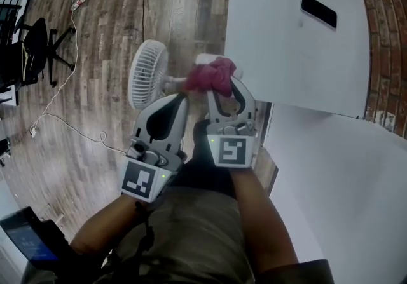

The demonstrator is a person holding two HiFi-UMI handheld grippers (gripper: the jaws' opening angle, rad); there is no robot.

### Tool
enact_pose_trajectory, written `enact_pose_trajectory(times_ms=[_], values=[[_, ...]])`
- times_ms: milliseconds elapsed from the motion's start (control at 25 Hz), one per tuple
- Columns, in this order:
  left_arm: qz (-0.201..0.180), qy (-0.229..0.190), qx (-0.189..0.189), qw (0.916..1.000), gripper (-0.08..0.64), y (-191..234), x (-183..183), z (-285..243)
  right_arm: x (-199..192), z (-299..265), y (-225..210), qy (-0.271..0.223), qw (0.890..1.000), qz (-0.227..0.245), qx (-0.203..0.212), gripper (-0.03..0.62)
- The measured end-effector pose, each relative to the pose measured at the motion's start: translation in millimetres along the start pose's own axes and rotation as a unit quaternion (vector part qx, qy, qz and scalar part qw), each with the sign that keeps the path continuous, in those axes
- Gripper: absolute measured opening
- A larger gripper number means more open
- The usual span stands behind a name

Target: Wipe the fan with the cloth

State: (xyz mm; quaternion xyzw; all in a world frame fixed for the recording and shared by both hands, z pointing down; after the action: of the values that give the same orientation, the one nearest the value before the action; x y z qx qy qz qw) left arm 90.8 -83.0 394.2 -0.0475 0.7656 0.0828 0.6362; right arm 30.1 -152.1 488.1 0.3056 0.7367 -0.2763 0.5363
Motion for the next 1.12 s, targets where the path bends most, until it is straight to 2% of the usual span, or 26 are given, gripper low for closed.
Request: enact_pose_trajectory(times_ms=[160,320,480,600,760,920,1120], values=[[0.004,0.003,-0.002,1.0,0.002,-0.8,-1.3,0.1,-9.8,0.2,-7.8,0.015,1.0,-0.014,-0.016,0.172],[0.005,0.009,-0.001,0.9999,0.002,0.0,-5.4,3.7,-23.8,-3.9,-14.0,0.045,0.998,-0.04,-0.015,0.172],[0.01,0.013,0.003,0.9999,0.002,-0.3,-9.4,8.8,-43.6,-6.4,-27.3,0.064,0.997,-0.018,-0.032,0.171],[0.018,0.008,0.004,0.9998,0.002,0.6,-8.1,10.6,-52.4,-6.1,-27.8,0.072,0.996,-0.029,-0.036,0.175],[0.021,0.008,0.005,0.9997,0.002,0.0,-9.2,13.0,-47.6,-8.7,-28.7,0.068,0.996,-0.037,-0.046,0.175],[0.023,0.01,0.006,0.9997,0.002,0.5,-11.3,17.5,-42.0,-6.6,-27.7,0.059,0.996,-0.046,-0.039,0.17],[0.023,0.003,0.003,0.9997,0.002,2.2,-7.9,18.1,-12.6,2.2,-22.2,0.038,0.997,-0.062,-0.028,0.167]])
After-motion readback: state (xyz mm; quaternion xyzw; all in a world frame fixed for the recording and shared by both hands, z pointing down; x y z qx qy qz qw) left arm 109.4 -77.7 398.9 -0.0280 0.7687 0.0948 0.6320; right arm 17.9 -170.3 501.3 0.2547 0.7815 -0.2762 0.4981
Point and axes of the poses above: the fingertips, and each gripper's own axes: z backward along the fingers, y to its left, x out of its top, the point moved 3 cm from there along z, backward along the fingers, and after that the axes turned 4 degrees about -z, right-handed, at the moved point
